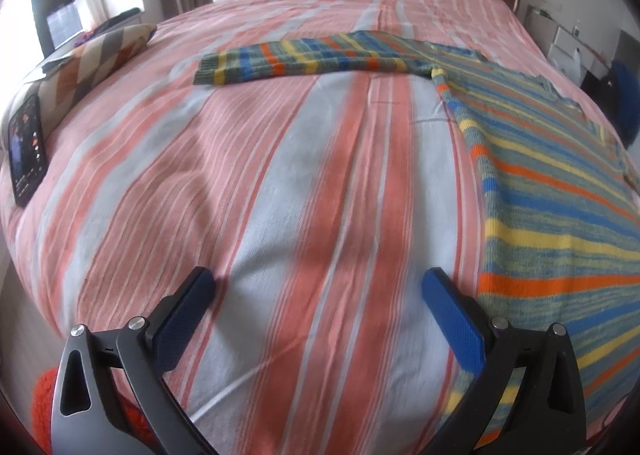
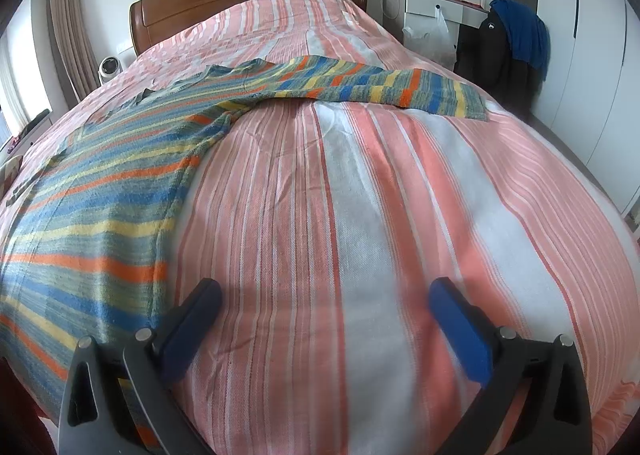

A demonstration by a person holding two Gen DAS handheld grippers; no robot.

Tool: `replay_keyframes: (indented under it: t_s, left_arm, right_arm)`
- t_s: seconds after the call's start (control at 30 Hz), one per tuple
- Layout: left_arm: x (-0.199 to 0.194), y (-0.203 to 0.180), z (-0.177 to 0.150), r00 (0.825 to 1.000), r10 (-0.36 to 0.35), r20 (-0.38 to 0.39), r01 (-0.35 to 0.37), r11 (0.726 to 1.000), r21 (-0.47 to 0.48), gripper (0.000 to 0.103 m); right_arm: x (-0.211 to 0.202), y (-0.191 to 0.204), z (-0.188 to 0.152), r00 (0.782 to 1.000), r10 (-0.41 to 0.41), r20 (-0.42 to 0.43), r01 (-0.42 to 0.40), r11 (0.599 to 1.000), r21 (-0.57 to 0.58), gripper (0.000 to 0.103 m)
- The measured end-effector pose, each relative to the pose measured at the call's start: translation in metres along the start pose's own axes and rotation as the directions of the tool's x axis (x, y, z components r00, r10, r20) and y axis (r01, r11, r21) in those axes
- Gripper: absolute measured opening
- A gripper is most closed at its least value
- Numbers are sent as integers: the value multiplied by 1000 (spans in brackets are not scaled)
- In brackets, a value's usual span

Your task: Fold small clothes

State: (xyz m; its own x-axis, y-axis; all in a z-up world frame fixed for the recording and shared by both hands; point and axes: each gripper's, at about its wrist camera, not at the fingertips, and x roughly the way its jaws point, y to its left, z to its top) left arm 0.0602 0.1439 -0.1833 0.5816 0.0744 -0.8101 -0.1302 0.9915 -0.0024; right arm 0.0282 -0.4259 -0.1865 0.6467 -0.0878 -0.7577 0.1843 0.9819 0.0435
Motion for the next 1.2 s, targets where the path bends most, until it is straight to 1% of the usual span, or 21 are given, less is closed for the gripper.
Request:
replay_keyframes:
  t_s: [0.4,1.2]
  left_arm:
    - [0,0,0,1000,2,2,-2,1000,0,103]
    - [-1,-1,-1,1000,3,2,-3,1000,0,103]
  right_arm:
    - [0,3,-1,1000,-16,1,16,1000,-11,102]
    - [0,4,-1,1000,-13,3,13,1000,-11,102]
